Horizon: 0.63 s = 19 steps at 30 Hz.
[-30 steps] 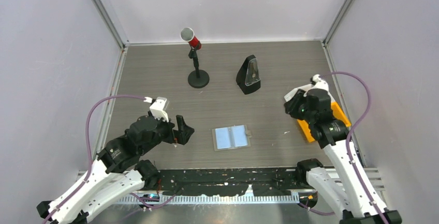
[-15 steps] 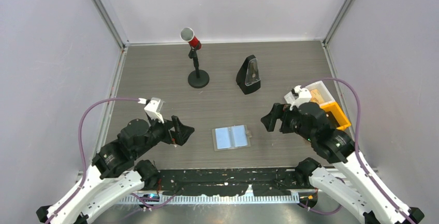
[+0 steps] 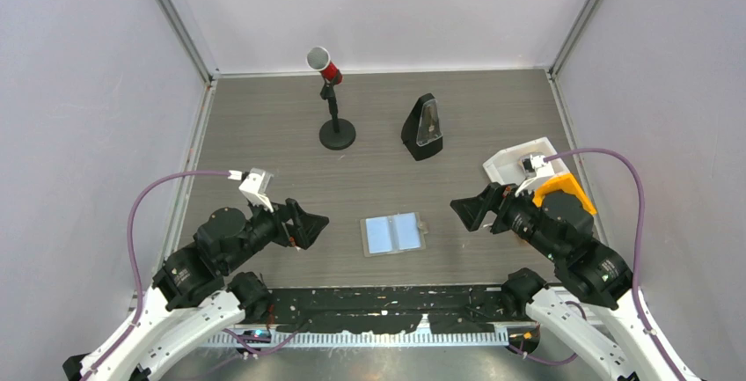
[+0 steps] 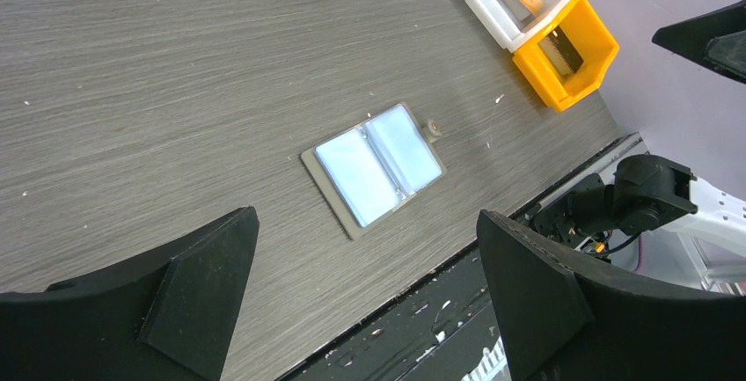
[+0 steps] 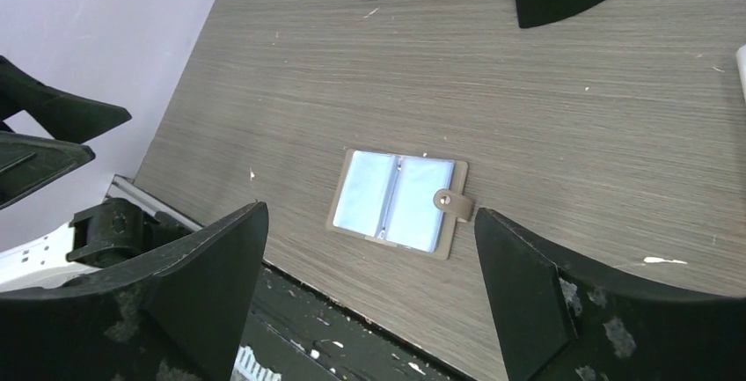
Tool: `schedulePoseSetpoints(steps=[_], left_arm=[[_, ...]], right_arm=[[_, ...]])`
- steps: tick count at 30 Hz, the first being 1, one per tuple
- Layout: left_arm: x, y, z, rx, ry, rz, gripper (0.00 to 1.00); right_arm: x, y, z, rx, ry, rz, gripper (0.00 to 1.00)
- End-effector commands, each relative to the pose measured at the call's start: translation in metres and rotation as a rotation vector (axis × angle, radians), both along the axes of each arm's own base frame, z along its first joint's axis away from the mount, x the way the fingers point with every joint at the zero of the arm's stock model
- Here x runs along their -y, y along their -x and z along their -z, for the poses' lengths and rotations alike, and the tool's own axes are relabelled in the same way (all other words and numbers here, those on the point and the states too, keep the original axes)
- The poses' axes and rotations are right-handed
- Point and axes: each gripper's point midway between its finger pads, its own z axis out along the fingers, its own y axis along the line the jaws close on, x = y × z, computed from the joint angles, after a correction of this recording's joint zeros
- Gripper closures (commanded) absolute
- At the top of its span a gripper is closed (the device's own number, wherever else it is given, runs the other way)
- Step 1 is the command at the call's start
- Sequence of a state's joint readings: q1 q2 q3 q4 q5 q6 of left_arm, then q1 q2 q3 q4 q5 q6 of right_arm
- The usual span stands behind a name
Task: Take the credit cards out of the card holder
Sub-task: Reset both arms
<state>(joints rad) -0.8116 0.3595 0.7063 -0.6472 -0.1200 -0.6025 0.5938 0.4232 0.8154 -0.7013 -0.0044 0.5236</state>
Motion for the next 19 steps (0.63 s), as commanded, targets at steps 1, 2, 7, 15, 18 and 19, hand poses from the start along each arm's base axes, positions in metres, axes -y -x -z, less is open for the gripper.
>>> schedulePoseSetpoints(steps=[1, 2, 7, 15, 18, 19], left_arm=[[0.002, -0.002, -0.009, 0.023, 0.031, -0.004, 0.01], [0.002, -0.002, -0.009, 0.024, 0.030, -0.004, 0.01], [0.002, -0.003, -0.009, 0.024, 0.031, -0.007, 0.01], [0.002, -0.003, -0.009, 0.026, 0.035, -0.010, 0.01], [0.002, -0.004, -0.009, 0.026, 0.035, -0.011, 0.01], [0.002, -0.004, -0.009, 0.025, 0.035, -0.011, 0.01]], right_arm=[[-0.005, 0.003, -0.021, 0.073, -0.083, -0.021, 0.04], [-0.005, 0.003, -0.021, 0.077, -0.086, -0.020, 0.04], [-0.005, 0.004, -0.017, 0.064, -0.077, -0.025, 0.04], [-0.005, 0.003, -0.012, 0.060, -0.073, -0.022, 0.04], [-0.005, 0.003, -0.008, 0.049, -0.066, -0.021, 0.04], [-0.005, 0.002, -0.008, 0.046, -0.064, -0.021, 0.04]])
